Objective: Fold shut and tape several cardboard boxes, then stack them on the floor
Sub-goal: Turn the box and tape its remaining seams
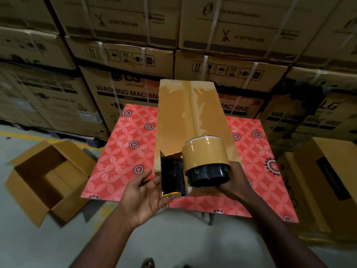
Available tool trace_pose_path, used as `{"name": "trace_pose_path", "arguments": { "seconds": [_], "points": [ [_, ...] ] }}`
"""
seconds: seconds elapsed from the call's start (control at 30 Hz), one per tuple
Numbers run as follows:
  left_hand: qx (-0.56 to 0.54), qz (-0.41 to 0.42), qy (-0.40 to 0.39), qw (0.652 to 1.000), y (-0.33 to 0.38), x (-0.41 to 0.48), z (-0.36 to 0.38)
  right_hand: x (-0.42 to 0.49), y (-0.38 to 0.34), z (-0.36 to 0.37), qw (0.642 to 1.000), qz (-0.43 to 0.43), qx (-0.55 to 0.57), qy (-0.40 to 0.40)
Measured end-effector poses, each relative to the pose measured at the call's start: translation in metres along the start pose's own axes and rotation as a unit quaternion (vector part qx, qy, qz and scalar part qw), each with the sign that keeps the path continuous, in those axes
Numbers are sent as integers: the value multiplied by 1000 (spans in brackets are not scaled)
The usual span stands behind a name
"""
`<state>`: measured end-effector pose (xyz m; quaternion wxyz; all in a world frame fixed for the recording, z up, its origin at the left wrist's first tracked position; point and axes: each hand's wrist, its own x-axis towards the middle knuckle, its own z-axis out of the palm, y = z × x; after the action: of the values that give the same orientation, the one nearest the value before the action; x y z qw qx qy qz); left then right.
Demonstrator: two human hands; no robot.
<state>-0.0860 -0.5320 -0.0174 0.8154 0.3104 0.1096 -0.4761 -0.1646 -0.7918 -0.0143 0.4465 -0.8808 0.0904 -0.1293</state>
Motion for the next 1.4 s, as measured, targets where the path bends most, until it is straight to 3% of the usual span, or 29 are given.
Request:
{"name": "trace_pose_path", "arguments": {
  "seconds": [0.13,0.33,0.47,0.87,1.1,1.17,1.33,1.4],
  "points": [
    [135,46,117,983,8,4,6,17,2,9,996,12,-83,-29],
    [293,96,153,939,19,8,-1,27,4,22,997,21,-65,-38],
    [391,143,161,895,29,16,-16,37,2,25,987,4,-154,-47],
    [420,190,189,867,50,38,-37,56,-7,9,958,-43,-283,-24],
    [516,243,216,792,40,46,-48,58,7,18,955,-11,-292,-51],
    [502,224,226,804,31,53,-57,57,12,21,952,-8,-301,-57],
    [329,100,234,909,4,75,-72,56,13,22,948,-17,-313,-63],
    [299,56,242,921,-3,80,-78,57,12,22,947,-22,-315,-63]
  ]
}}
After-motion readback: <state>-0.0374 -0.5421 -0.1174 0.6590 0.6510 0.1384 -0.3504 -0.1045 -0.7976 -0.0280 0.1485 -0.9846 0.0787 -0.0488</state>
